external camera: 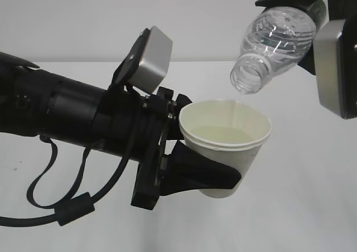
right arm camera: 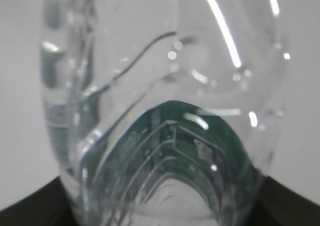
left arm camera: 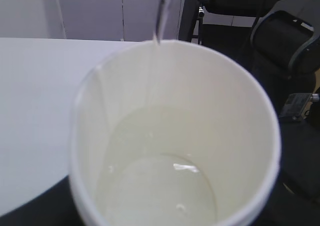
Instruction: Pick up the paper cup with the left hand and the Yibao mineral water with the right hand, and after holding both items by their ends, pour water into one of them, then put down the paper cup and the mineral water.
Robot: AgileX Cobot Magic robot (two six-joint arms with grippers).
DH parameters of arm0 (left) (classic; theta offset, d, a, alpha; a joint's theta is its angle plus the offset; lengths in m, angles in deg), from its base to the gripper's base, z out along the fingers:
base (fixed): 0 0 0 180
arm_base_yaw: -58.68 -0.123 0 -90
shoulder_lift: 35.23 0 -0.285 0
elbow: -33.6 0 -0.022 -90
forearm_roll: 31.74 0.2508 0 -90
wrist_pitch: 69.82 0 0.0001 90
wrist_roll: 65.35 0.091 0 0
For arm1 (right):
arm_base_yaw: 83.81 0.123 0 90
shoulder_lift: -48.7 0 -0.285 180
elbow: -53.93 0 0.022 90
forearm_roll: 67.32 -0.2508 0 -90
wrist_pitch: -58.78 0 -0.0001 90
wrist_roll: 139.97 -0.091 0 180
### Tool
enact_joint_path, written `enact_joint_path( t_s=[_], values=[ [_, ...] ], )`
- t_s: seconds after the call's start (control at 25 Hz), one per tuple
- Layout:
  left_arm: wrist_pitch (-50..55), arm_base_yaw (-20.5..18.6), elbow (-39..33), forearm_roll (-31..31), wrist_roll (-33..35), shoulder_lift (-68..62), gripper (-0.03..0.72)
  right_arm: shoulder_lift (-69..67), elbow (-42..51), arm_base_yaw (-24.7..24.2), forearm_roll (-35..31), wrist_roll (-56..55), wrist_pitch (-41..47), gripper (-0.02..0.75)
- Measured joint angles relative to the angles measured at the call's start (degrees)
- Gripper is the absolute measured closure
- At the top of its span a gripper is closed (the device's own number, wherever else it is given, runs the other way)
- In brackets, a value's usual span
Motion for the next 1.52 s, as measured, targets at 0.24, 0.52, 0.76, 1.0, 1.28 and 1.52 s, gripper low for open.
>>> enact_joint_path(
  t_s=[0.24, 0.52, 0.76, 1.0, 1.28, 1.52],
  values=[
    [0.00, 0.00, 0.00, 0.00, 0.00, 0.00, 0.242, 0.00, 0.00, 0.00, 0.00, 0.47, 0.00, 0.265],
    [0.00, 0.00, 0.00, 0.00, 0.00, 0.00, 0.242, 0.00, 0.00, 0.00, 0.00, 1.16, 0.00, 0.265],
    [0.00, 0.00, 0.00, 0.00, -0.04, 0.00, 0.242, 0.00, 0.00, 0.00, 0.00, 1.18, 0.00, 0.265],
    [0.00, 0.00, 0.00, 0.00, -0.04, 0.00, 0.242, 0.00, 0.00, 0.00, 0.00, 1.18, 0.00, 0.265],
    [0.00, 0.00, 0.00, 0.00, -0.04, 0.00, 0.242, 0.00, 0.00, 0.00, 0.00, 1.28, 0.00, 0.265],
    [0.00, 0.00, 0.00, 0.00, -0.04, 0.00, 0.242, 0.00, 0.00, 0.00, 0.00, 1.28, 0.00, 0.265]
  ],
)
